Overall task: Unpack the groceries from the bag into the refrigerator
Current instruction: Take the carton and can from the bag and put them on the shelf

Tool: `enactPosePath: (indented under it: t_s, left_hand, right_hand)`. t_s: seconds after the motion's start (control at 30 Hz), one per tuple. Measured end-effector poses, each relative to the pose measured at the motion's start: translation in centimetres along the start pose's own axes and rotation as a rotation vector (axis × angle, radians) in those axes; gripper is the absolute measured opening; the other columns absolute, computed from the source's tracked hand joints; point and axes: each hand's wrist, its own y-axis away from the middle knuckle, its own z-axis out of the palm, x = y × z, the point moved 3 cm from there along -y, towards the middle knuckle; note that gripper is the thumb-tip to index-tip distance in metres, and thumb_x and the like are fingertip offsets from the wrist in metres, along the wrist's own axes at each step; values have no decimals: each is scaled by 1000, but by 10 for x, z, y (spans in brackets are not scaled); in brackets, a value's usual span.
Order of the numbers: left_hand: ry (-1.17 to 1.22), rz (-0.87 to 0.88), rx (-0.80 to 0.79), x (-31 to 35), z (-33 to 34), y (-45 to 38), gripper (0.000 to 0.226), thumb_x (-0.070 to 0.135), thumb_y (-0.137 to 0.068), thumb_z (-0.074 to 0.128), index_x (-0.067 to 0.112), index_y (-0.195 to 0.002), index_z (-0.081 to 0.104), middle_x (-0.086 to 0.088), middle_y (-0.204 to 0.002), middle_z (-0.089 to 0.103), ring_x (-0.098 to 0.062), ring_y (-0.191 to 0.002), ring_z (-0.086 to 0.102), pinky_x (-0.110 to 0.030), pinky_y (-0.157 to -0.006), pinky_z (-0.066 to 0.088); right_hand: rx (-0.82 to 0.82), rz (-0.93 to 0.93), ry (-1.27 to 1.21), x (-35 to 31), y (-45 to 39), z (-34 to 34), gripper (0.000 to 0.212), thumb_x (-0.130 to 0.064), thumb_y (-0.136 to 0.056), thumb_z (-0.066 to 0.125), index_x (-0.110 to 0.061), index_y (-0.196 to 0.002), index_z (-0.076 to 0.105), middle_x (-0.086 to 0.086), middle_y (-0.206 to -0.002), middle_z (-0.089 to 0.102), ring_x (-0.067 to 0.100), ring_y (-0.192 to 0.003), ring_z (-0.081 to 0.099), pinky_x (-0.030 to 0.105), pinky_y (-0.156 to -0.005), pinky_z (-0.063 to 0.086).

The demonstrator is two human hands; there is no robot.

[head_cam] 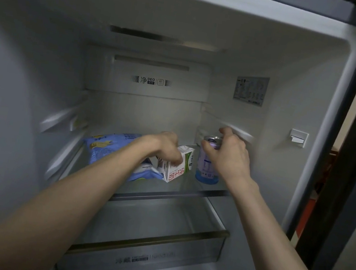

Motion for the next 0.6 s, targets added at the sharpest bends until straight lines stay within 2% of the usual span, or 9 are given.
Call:
enactPosePath:
  t_s: [0.1, 0.2, 0.27, 0.33, 0.43, 0.47, 0.53, 0.57, 0.6]
  left_hand:
    - [195, -29, 48, -6, 0, 1, 34, 6, -86, 67, 1, -119, 60, -15, -111, 71, -29, -102, 70, -40, -87, 60]
    - [473, -15, 121, -11, 2, 1, 41, -4, -85, 64, 6, -120, 46, -12, -103, 64, -26, -86, 65, -32, -61, 53]
    - [603, -1, 178, -12, 4, 1, 46, -8, -83, 64, 9, -116, 38, -9, -96, 57, -23, -80, 62, -30, -55, 50]
    - [675, 23, 154, -13, 9, -1, 55, -12, -83, 62, 12, -123, 34, -9, -97, 58, -23, -80, 63, -37, -59, 57]
    - [678, 92, 84, -16, 9, -4, 71, -16, -83, 60, 22, -138, 36, -8, -103, 64, -25, -92, 67, -53, -82, 59]
    - [650, 113, 85, -19, 7, -6, 72, -16, -83, 61, 21, -140, 38, -7, -102, 65, -22, -92, 66, -48, -83, 60]
    - [592, 126, 145, -28, 0, -9, 64, -12, -83, 67, 15, -137, 45, -2, -91, 62, -14, -81, 64, -25, -71, 60]
    - [564, 123, 186, -32, -2, -12, 59, -9, -82, 72, 11, -132, 48, -1, -87, 62, -13, -78, 64, -19, -66, 57]
    - [535, 122, 219, -36, -3, -14, 55, -7, -80, 76, 8, -127, 50, -1, -86, 64, -16, -79, 66, -21, -70, 58]
  right_hand:
    - [-9, -20, -7, 3, 0, 2, 63, -38, -87, 75, -8, -137, 53, 18, -131, 62, 39, -120, 59, 43, -90, 49]
    - [-16, -14, -86, 4, -2, 6, 72, -33, -85, 79, -10, -145, 48, 17, -137, 58, 36, -126, 55, 41, -96, 47]
    - [-11, 10, -191, 5, -3, 8, 81, -33, -82, 83, -12, -149, 43, 15, -143, 52, 32, -130, 52, 40, -101, 45]
    - [4, 34, -271, 7, -4, 11, 83, -33, -79, 86, -11, -147, 45, 13, -143, 54, 30, -130, 53, 39, -103, 47]
    - [14, 38, -215, 11, -6, 14, 79, -40, -81, 83, -14, -146, 47, 8, -138, 61, 30, -127, 57, 40, -97, 50]
    - [9, 32, -187, 11, -8, 14, 79, -42, -81, 82, -16, -146, 46, 7, -137, 63, 30, -127, 57, 41, -96, 50]
    - [-17, 15, -198, 12, -12, 17, 80, -39, -82, 82, -17, -149, 44, 8, -135, 64, 31, -127, 57, 43, -99, 51]
    - [-32, 8, -225, 12, -14, 20, 79, -36, -83, 82, -15, -149, 44, 9, -135, 65, 31, -127, 57, 43, -101, 50]
    - [-44, 3, -254, 13, -15, 22, 78, -33, -84, 82, -14, -150, 44, 10, -134, 65, 31, -127, 58, 42, -102, 49]
